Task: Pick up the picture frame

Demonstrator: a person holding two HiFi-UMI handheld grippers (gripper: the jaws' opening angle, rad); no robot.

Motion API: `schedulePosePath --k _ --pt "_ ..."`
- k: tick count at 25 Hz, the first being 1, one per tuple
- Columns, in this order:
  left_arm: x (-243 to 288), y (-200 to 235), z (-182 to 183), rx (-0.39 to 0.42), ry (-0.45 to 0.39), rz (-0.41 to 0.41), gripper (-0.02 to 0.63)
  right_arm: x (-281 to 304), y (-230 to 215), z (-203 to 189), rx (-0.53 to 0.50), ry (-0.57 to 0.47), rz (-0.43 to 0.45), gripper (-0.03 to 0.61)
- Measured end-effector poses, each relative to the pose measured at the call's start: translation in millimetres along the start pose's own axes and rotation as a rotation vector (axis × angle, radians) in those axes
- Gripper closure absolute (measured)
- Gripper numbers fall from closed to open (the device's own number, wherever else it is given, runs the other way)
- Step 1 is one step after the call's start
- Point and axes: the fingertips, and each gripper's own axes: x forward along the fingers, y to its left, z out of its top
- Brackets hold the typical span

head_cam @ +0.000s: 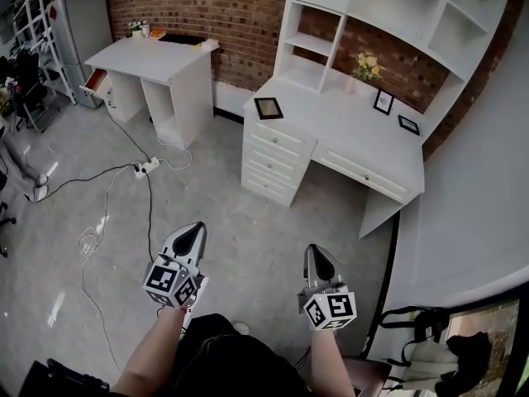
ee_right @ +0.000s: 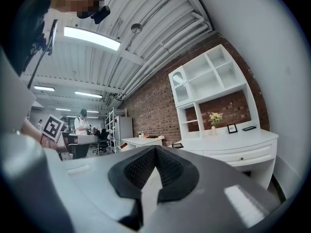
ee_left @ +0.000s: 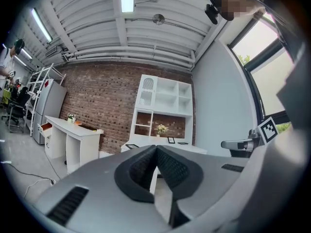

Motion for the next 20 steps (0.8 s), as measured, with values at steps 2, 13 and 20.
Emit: schedulePosePath --k 2,13,20 --pt "5.1 0.2 -1.6 0.002 0.004 0.001 0.606 3.8 -2.9 -1.2 0.000 0.004 0.007 0.575" --pt "43.0 19.2 -3.6 -0.006 0.007 0.015 0.607 41.8 -21.9 -6.0 0.003 0.016 0.024 0.575" --pt "91.4 51.2 -0.5 -0.015 0.006 0.007 0.606 91.2 -37.9 -6.9 -0.002 0.032 0.015 0.575"
